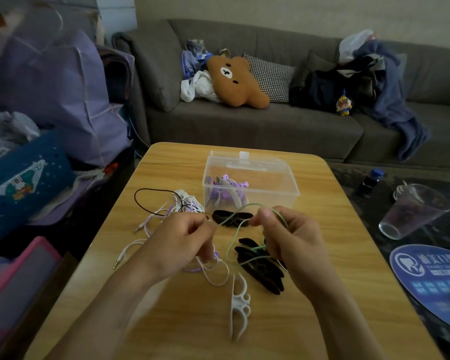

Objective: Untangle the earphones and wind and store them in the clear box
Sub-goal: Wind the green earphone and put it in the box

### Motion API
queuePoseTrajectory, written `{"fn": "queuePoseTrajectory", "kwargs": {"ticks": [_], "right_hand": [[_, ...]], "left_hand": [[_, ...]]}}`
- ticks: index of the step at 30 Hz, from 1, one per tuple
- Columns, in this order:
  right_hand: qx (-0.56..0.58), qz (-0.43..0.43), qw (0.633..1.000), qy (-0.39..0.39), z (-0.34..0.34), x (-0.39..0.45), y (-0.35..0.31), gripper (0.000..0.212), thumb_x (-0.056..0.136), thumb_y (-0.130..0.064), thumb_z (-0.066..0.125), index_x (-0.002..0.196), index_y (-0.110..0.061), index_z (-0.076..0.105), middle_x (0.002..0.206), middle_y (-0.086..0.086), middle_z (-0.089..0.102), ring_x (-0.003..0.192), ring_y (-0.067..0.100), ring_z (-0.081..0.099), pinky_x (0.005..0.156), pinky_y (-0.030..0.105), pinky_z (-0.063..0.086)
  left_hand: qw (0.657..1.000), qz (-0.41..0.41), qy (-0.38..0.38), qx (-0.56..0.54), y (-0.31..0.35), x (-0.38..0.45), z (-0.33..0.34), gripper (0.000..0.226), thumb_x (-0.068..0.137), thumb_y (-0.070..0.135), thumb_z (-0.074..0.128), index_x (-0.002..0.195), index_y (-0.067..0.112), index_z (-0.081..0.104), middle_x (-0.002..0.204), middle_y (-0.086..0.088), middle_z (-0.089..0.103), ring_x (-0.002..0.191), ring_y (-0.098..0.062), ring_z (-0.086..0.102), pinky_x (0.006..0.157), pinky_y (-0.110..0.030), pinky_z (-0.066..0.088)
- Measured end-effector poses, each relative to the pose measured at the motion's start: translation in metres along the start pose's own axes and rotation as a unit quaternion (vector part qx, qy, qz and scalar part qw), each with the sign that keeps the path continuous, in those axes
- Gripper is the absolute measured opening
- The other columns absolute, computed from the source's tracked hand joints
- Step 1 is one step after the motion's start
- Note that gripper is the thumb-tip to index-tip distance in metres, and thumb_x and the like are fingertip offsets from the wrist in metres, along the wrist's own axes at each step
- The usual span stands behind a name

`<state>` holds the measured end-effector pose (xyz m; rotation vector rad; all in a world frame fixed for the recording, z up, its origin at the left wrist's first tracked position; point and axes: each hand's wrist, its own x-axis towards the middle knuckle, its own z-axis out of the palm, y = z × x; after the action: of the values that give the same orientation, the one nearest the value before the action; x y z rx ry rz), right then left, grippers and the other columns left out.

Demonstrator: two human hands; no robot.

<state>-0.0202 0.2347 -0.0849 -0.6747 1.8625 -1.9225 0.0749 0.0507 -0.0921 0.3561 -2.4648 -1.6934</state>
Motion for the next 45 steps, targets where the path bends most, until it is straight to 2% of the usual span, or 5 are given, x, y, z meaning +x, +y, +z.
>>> {"fn": "queuePoseTrajectory", "kwargs": {"ticks": [8,23,27,37,45], "right_hand": [[0.002,-0.020,0.986,0.164,0.001,0.002,0.010,0.037,0.092,-0.043,0.059,0.070,-0.017,0.072,0.053,0.003,0.031,0.047,0.014,0.026,0.045,0.030,0.021],[0.029,-0.047,0.985,0.166,-0.002,0.004,0.014,0.036,0.091,-0.041,0.059,0.069,-0.015,0.071,0.053,0.005,0.031,0.048,0.017,0.024,0.050,0.041,0.015],[-0.023,0.009,0.980,0.199,-0.011,0.006,0.018,0.037,0.097,-0.038,0.060,0.069,-0.017,0.073,0.054,0.005,0.031,0.047,0.013,0.027,0.050,0.031,0.022],[-0.280,-0.054,0.958,-0.002,0.047,-0.014,0.021,0.038,0.097,-0.028,0.061,0.062,-0.013,0.066,0.049,-0.002,0.051,0.042,0.008,0.036,0.045,0.019,0.026],[-0.431,-0.176,0.882,-0.078,0.057,-0.019,0.037,0.033,0.100,-0.039,0.047,0.072,-0.020,0.049,0.054,-0.004,0.036,0.053,0.018,0.036,0.051,0.037,0.030]], "left_hand": [[0.989,-0.032,-0.092,0.111,-0.001,-0.002,0.007,0.040,0.096,0.052,0.050,0.088,0.022,0.074,0.090,0.012,0.075,0.088,-0.010,0.071,0.087,-0.047,0.057],[0.988,-0.007,-0.100,0.118,0.001,-0.001,0.002,0.030,0.095,0.037,0.062,0.077,0.018,0.077,0.066,-0.001,0.072,0.064,-0.013,0.068,0.069,-0.010,0.045],[0.989,-0.015,-0.099,-0.107,0.002,-0.002,-0.001,0.029,0.096,0.029,0.051,0.085,0.007,0.066,0.076,-0.008,0.071,0.063,-0.016,0.062,0.056,-0.022,0.047],[0.805,-0.022,0.020,-0.593,0.019,0.002,0.002,0.023,0.072,0.010,0.067,0.092,0.003,0.078,0.109,-0.020,0.073,0.101,-0.024,0.073,0.054,-0.020,0.052],[0.902,0.039,0.112,-0.414,0.009,0.006,0.004,0.031,0.081,-0.001,0.058,0.111,-0.001,0.066,0.115,-0.017,0.072,0.114,-0.024,0.068,0.083,-0.026,0.056]]}}
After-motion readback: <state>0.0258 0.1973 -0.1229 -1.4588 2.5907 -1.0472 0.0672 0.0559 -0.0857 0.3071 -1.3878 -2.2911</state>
